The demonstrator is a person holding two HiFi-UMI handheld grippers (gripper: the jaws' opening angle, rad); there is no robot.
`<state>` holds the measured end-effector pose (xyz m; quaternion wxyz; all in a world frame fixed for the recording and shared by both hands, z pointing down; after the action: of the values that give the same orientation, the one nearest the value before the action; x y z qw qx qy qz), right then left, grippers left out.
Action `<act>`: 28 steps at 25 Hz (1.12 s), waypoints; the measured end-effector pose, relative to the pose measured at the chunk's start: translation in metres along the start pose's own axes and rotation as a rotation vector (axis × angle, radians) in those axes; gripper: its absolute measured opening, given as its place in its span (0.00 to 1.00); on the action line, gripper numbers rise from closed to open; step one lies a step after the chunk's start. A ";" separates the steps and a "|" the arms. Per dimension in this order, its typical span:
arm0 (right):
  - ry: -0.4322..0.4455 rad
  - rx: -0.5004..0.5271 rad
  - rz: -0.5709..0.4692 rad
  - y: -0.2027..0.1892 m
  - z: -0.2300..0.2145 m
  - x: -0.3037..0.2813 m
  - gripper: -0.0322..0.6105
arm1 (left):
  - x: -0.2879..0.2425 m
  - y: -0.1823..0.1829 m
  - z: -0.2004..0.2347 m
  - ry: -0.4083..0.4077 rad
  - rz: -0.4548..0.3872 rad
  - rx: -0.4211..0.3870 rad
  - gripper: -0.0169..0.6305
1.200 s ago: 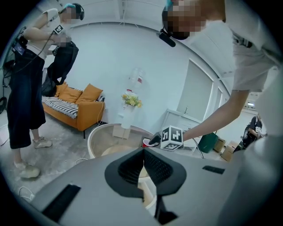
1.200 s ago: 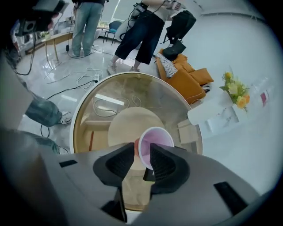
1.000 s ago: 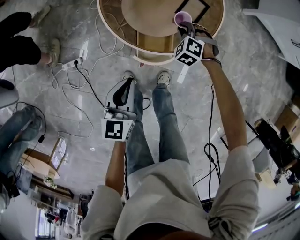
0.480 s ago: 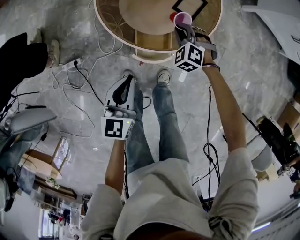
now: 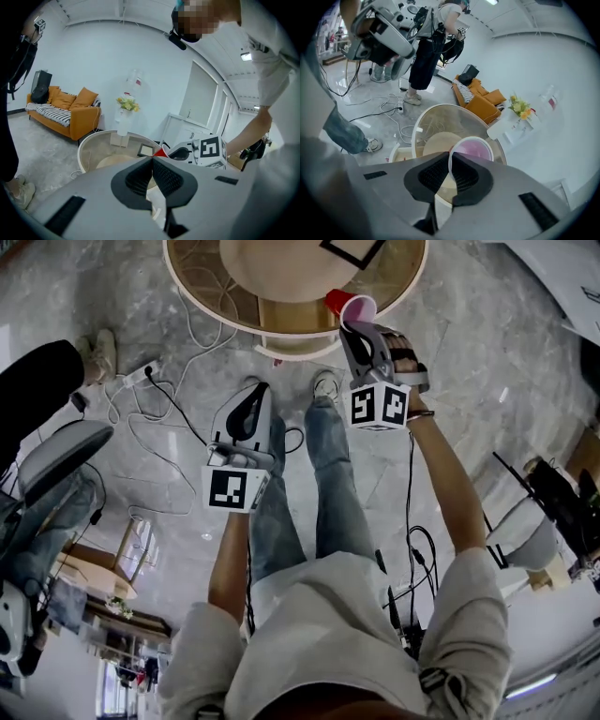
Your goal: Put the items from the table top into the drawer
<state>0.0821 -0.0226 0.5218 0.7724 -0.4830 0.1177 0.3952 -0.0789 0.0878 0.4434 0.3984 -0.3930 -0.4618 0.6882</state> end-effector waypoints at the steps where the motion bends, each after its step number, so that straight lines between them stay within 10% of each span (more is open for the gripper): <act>1: -0.007 -0.014 -0.010 0.002 0.004 0.008 0.11 | -0.002 -0.001 -0.003 -0.007 0.006 -0.001 0.05; 28: 0.115 -0.211 -0.011 -0.022 0.132 0.064 0.11 | -0.040 -0.032 -0.044 -0.072 0.070 0.046 0.05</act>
<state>0.1139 0.1149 0.5669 0.7113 -0.5844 0.1169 0.3726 -0.0177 0.0743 0.4693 0.3662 -0.3747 -0.4459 0.7257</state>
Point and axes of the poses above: the fingertips, and each gripper's own axes: x backward along the fingers, z to its left, y out of its top, the point moved 5 cm from there along x, backward along the fingers, and after that the axes turned 14 degrees about -z, right-handed, at the moved point
